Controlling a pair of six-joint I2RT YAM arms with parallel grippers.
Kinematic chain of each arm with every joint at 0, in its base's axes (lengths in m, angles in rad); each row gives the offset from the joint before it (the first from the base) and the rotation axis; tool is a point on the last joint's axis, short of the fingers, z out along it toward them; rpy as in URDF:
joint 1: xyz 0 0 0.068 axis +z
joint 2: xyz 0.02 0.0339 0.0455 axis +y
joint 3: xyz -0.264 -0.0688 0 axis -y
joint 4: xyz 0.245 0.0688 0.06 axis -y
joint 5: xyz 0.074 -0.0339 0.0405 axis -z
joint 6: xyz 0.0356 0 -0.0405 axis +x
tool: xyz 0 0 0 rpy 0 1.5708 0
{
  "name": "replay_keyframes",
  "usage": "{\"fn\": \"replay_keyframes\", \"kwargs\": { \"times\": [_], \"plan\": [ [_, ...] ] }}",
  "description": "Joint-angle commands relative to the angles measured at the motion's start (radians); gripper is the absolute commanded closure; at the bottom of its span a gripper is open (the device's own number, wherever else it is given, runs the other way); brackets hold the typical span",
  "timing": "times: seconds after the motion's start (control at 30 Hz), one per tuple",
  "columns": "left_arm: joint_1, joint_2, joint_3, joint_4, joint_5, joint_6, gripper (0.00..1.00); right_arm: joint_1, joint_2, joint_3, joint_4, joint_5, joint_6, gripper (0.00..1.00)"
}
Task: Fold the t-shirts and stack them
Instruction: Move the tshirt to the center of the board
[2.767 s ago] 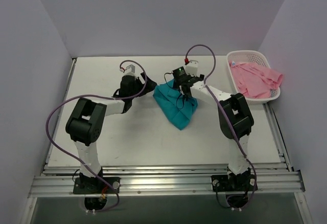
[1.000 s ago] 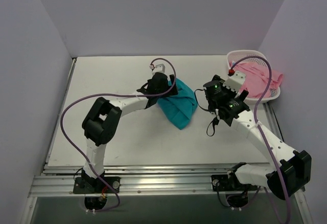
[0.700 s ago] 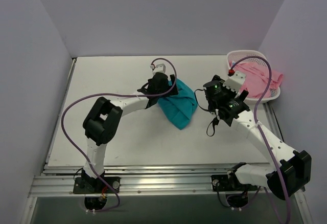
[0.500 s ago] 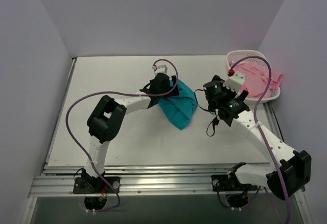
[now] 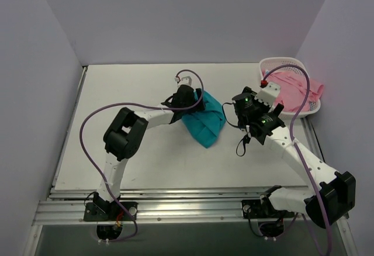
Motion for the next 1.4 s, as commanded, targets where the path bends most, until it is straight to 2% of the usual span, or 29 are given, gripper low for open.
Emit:
{"fn": "replay_keyframes", "kwargs": {
  "times": [0.0,0.23,0.37,0.5,0.53,0.57,0.7,0.93,1.2,1.3,1.37],
  "plan": [
    [0.002,0.004,0.049,0.049,0.015,-0.010,0.12,-0.004,-0.003,-0.006,0.002,0.034,-0.002,0.00],
    [0.002,0.019,0.075,0.049,0.032,-0.019,0.42,-0.004,0.005,-0.012,0.005,0.037,0.000,0.00],
    [-0.001,0.027,0.084,0.057,0.046,-0.022,0.49,-0.004,0.005,-0.013,0.005,0.042,0.000,0.00],
    [-0.002,0.030,0.093,0.060,0.050,-0.015,0.76,-0.004,0.006,-0.016,0.005,0.045,0.001,0.00],
    [-0.002,0.026,0.105,0.046,0.047,-0.008,0.94,-0.003,0.005,-0.016,0.005,0.046,0.003,0.00],
    [-0.002,0.021,0.112,0.038,0.041,-0.002,0.97,-0.004,0.006,-0.016,0.005,0.045,0.004,0.00],
    [0.018,-0.059,0.135,0.005,0.001,0.048,0.98,-0.003,-0.005,-0.027,0.014,0.025,0.015,0.00],
    [0.085,-0.302,0.234,-0.095,-0.068,0.174,0.98,0.023,-0.047,-0.045,0.059,-0.047,0.021,0.01],
    [0.140,-0.356,0.447,-0.238,-0.069,0.257,0.98,0.060,-0.031,-0.081,0.168,-0.191,0.038,0.02],
    [0.145,-0.407,0.440,-0.247,-0.126,0.275,0.98,0.075,-0.008,-0.121,0.240,-0.260,0.049,0.02],
    [0.150,-0.470,0.345,-0.192,-0.164,0.300,0.98,0.085,0.026,-0.131,0.252,-0.267,0.063,0.03]
  ]
}}
